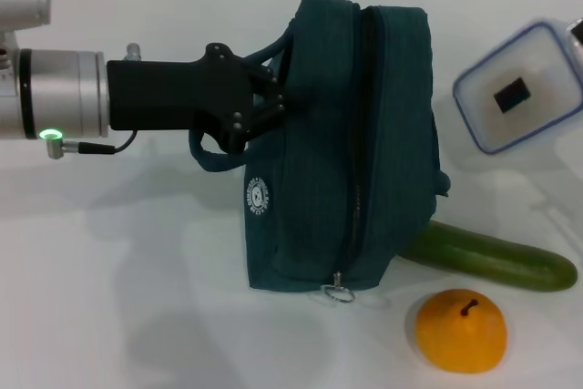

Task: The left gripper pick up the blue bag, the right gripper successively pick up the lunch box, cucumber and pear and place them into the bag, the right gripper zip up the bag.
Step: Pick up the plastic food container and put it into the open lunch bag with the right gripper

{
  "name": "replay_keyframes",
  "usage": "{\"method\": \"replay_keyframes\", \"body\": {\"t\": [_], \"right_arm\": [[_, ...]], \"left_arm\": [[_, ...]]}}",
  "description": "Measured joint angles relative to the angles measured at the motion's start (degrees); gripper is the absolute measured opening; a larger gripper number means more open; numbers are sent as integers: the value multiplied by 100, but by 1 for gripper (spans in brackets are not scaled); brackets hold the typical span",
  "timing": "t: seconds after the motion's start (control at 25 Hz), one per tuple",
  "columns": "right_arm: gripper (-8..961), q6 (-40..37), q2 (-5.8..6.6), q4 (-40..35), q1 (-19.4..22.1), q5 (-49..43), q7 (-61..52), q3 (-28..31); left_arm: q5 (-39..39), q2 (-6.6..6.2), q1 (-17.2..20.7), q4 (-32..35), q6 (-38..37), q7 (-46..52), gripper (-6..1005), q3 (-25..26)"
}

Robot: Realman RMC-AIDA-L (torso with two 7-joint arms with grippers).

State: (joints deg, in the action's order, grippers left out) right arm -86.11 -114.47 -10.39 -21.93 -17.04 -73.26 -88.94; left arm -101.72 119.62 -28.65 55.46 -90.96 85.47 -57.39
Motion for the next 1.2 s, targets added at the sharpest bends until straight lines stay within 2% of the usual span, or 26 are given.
{"method": "replay_keyframes", "body": {"t": [0.24, 0.44, 0.64, 0.84, 1.0, 1.2], "right_arm": [[93, -637, 134, -133, -49, 48, -153, 100], [93, -774, 257, -858, -116, -6, -477, 85], [94, -783, 340, -1429, -502, -152, -874, 81], [94, -790, 341, -1541, -1244, -254, -1150, 74], [93, -746, 301, -1561, -1667, -372, -1177, 62], [107, -516, 240, -1557, -1816, -799, -1176, 79]], "left_arm": [[-21, -5, 0, 11, 0, 19, 43, -24], [-29, -8, -28, 27, 0, 84, 43, -34], [-44, -13, -62, 27, 2, 90, 42, -35], [-48, -18, -126, 24, 9, 92, 42, -35], [-58, -15, -189, 1, 15, 93, 42, -35], [-67, -6, -203, -9, 183, 93, 42, -43]]}}
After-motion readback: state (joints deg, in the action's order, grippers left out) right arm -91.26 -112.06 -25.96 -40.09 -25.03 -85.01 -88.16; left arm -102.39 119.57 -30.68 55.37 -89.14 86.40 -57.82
